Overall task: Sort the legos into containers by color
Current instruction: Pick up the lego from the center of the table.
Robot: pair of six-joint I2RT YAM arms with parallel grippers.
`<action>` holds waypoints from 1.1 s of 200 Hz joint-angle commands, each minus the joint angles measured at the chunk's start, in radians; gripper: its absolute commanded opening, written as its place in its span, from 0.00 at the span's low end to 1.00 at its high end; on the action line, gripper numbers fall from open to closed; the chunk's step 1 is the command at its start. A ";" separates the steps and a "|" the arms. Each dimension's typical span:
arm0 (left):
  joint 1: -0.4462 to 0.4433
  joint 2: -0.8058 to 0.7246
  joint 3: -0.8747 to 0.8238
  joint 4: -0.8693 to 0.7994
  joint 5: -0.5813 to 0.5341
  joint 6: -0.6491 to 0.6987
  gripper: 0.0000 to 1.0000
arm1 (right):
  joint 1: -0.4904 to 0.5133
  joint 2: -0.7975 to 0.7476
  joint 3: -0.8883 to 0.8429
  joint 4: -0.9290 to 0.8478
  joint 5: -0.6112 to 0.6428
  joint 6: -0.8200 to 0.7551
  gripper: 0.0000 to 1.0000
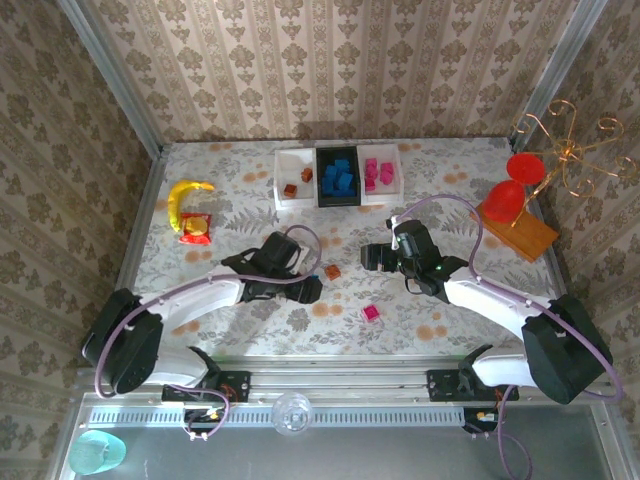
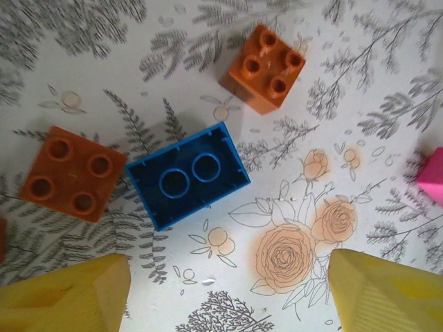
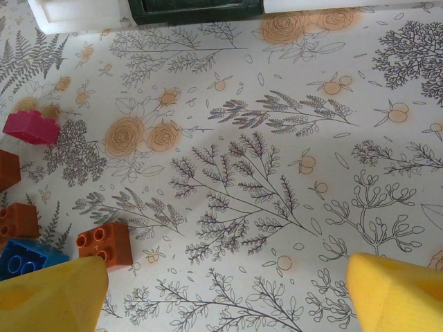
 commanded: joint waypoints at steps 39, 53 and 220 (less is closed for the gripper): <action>-0.029 0.133 0.037 0.056 -0.073 -0.045 0.76 | 0.003 -0.040 0.007 -0.034 0.054 -0.021 0.91; -0.036 0.151 0.053 0.055 -0.120 -0.044 0.76 | 0.003 -0.052 0.003 -0.037 0.056 -0.022 0.91; -0.094 0.217 0.124 0.136 -0.337 -0.053 0.50 | -0.009 -0.115 -0.002 -0.078 0.086 -0.032 0.91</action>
